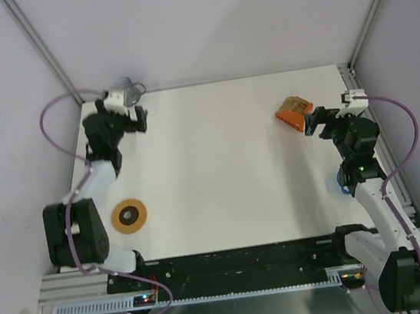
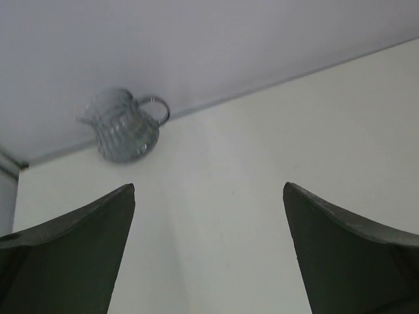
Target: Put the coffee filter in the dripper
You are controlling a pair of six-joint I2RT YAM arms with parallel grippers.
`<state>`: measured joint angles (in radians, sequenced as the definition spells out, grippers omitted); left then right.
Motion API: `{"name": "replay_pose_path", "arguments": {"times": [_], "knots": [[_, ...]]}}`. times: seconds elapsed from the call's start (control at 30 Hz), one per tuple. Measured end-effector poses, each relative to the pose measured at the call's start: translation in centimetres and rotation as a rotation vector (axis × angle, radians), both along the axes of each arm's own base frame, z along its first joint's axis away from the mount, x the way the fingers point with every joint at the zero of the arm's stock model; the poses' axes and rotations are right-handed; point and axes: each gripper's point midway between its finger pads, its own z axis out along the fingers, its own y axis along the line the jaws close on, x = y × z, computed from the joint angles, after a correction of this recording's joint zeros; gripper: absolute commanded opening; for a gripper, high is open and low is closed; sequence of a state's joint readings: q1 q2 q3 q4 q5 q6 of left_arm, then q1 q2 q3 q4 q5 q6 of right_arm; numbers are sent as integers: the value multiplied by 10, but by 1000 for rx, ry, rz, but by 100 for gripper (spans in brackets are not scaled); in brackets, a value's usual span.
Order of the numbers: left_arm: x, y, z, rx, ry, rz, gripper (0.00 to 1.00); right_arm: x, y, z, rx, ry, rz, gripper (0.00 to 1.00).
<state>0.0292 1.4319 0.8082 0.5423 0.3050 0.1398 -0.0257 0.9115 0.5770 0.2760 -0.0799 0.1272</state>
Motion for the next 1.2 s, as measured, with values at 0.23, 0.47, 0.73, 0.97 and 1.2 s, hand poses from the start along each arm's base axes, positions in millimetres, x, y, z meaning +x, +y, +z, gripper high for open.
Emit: {"name": "replay_pose_path", "arguments": {"times": [0.23,0.47,0.73,0.97,1.2], "knots": [[106,0,41,90,104,-59,97,-13,39,-6,-18,72,148,99],[170,13,-8,191,227,-48,99,-24,65,-20,-56,136,240,99],[230,30,-42,431,193,-67,100,-37,86,-24,-133,174,287,99],[229,39,-88,604,245,-142,100,-39,87,-29,-178,200,256,99],[246,50,-99,640,230,-137,99,-37,94,-41,-235,250,263,99]]}}
